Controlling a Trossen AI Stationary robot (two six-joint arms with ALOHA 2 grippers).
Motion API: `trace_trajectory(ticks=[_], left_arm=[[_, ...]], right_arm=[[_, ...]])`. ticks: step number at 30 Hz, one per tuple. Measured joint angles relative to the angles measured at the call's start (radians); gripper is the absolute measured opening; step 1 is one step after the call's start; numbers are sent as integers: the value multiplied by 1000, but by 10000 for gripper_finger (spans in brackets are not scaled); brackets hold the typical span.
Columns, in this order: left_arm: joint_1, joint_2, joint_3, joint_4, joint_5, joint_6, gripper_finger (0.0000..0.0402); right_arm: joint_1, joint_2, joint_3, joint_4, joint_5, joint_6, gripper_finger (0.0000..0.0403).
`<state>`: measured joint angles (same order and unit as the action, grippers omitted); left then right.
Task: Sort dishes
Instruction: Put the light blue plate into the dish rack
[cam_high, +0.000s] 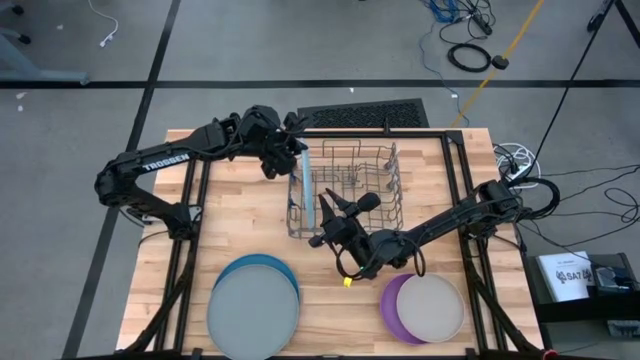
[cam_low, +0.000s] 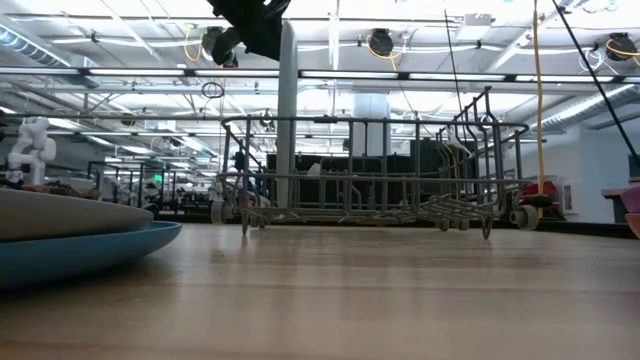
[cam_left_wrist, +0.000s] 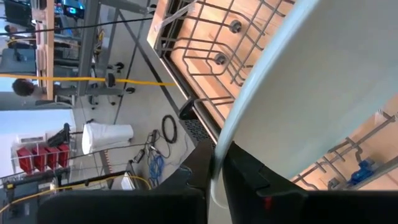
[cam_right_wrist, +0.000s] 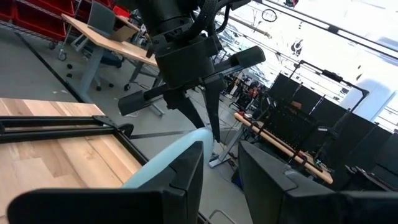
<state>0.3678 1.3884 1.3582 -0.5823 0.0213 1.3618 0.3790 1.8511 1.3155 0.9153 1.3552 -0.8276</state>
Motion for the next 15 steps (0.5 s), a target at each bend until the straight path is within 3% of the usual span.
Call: trace_trajectory(ticks=[15], left_arm=[[-1,0,0,1,-1,-25,41]], right_arm=[[0,0,0,0,0,0,96]])
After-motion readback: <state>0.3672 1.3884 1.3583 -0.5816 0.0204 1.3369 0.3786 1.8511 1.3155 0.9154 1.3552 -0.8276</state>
